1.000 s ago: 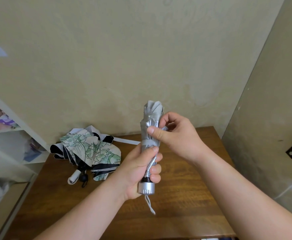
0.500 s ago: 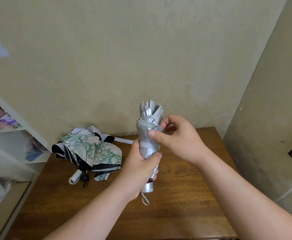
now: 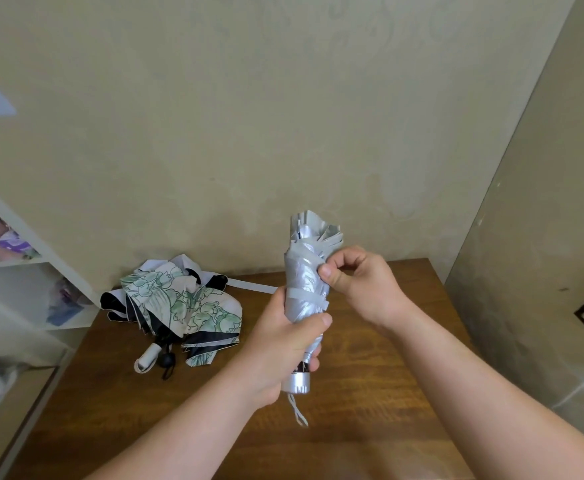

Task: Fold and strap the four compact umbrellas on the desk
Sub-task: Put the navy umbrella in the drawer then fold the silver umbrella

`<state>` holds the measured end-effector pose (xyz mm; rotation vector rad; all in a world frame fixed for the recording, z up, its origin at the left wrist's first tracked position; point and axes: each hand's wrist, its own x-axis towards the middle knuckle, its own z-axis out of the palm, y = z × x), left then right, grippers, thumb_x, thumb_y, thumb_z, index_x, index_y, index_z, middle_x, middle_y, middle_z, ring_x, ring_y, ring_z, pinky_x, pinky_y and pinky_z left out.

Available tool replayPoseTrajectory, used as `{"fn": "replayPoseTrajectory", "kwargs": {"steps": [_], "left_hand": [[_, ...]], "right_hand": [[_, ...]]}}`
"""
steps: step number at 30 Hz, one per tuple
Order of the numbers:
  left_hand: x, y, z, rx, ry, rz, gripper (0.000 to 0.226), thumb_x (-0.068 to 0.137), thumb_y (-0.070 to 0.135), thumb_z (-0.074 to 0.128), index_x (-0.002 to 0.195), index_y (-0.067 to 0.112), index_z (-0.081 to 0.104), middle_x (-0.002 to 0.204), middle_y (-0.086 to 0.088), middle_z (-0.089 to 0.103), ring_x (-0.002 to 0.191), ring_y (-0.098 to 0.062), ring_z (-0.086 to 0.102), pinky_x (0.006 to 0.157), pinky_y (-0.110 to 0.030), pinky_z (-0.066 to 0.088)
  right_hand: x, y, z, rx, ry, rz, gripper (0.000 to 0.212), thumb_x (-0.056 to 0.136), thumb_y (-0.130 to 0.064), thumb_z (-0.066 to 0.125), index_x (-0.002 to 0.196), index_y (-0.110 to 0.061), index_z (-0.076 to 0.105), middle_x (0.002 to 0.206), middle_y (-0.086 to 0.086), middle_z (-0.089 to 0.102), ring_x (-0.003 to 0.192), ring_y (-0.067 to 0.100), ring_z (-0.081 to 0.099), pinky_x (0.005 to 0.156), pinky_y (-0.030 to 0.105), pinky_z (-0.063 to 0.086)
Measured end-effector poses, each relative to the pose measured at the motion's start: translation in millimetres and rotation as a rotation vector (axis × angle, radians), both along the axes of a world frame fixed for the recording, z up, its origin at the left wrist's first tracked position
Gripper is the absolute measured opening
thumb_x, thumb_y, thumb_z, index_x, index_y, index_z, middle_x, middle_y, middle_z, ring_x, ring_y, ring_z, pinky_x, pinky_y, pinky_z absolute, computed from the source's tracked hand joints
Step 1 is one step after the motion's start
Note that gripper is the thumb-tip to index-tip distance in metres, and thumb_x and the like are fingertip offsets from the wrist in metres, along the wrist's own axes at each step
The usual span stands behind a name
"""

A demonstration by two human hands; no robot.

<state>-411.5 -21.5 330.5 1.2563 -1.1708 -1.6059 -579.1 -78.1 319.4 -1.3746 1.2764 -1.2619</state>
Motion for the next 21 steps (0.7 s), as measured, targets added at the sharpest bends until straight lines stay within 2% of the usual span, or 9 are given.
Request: {"fn": "replayPoseTrajectory", "kwargs": {"steps": [3,7,10,12,14,16,19,20,21], "left_hand": [[0,-2,-3,-0.050,-0.110,0.024,0.036,0.091,0.015,0.075,0.117,0.031,0.056,0.082,-0.002,0.063,0.062,-0.016,0.057,0.055,-0.033,0.049],[2,-6,-8,-0.124,-0.233,0.100,0.034,0.088,0.025,0.076,0.114,0.035,0.056,0.089,-0.007,0.067,0.064,-0.016,0.062,0.056,-0.033,0.052],[4,-10,-13,-0.177,-0.276,0.135,0.034,0.086,0.029,0.076,0.107,0.043,0.054,0.084,-0.004,0.067,0.061,-0.017,0.062,0.055,-0.038,0.054],[5,-10,-15,-0.229,-0.343,0.152,0.040,0.085,0.037,0.075,0.114,0.050,0.051,0.085,0.002,0.069,0.064,-0.019,0.067,0.060,-0.046,0.058],[6,-9,-18,-0.300,-0.439,0.133,0.048,0.089,0.041,0.069,0.126,0.055,0.043,0.094,0.005,0.070,0.073,-0.018,0.070,0.068,-0.052,0.061],[4,-7,-19,-0.407,-0.511,0.078,0.057,0.096,0.037,0.063,0.138,0.061,0.032,0.115,0.008,0.067,0.091,-0.015,0.070,0.078,-0.051,0.061],[3,-5,-22,-0.455,-0.704,-0.050,0.087,0.098,0.033,0.063,0.156,0.058,0.004,0.145,0.009,0.043,0.124,-0.012,0.055,0.101,-0.043,0.053],[4,-2,-20,-0.423,-0.717,-0.087,0.094,0.096,0.035,0.066,0.154,0.061,-0.003,0.147,0.013,0.037,0.127,-0.009,0.051,0.104,-0.040,0.050],[5,1,-19,-0.384,-0.647,-0.111,0.099,0.093,0.035,0.071,0.151,0.066,-0.003,0.147,0.017,0.038,0.127,-0.005,0.051,0.105,-0.038,0.049]], "right_hand": [[0,2,-6,-0.006,-0.024,-0.056,0.021,0.086,-0.016,0.085,0.074,-0.020,0.068,0.094,0.009,0.070,0.081,0.011,0.063,0.083,0.036,0.053],[-1,8,-3,-0.095,-0.072,-0.169,0.024,0.089,-0.022,0.083,0.082,-0.012,0.062,0.077,0.001,0.062,0.072,0.011,0.053,0.071,0.030,0.048],[3,12,1,-0.081,-0.054,-0.163,0.025,0.087,-0.029,0.085,0.093,-0.017,0.063,0.083,0.001,0.062,0.073,0.010,0.053,0.072,0.029,0.049],[8,12,0,0.073,-0.079,-0.105,0.042,0.082,-0.046,0.085,0.112,-0.029,0.061,0.101,0.004,0.068,0.082,0.008,0.062,0.079,0.032,0.055],[14,15,-2,0.219,-0.162,-0.009,0.071,0.074,-0.060,0.084,0.133,-0.034,0.053,0.117,0.002,0.069,0.101,0.008,0.069,0.093,0.039,0.059],[22,18,-2,0.269,-0.270,0.084,0.083,0.075,-0.054,0.086,0.145,-0.032,0.045,0.125,-0.001,0.070,0.112,0.012,0.071,0.100,0.044,0.058],[31,18,4,0.254,-0.368,0.080,0.055,0.089,-0.029,0.083,0.135,-0.021,0.054,0.118,0.001,0.076,0.108,0.016,0.074,0.099,0.044,0.059],[32,16,5,0.246,-0.370,0.044,0.045,0.091,-0.024,0.081,0.130,-0.018,0.058,0.114,0.003,0.077,0.106,0.019,0.075,0.098,0.048,0.059],[31,15,5,0.241,-0.396,0.021,0.038,0.093,-0.020,0.079,0.127,-0.016,0.061,0.113,0.007,0.077,0.106,0.025,0.075,0.097,0.051,0.059]]}}
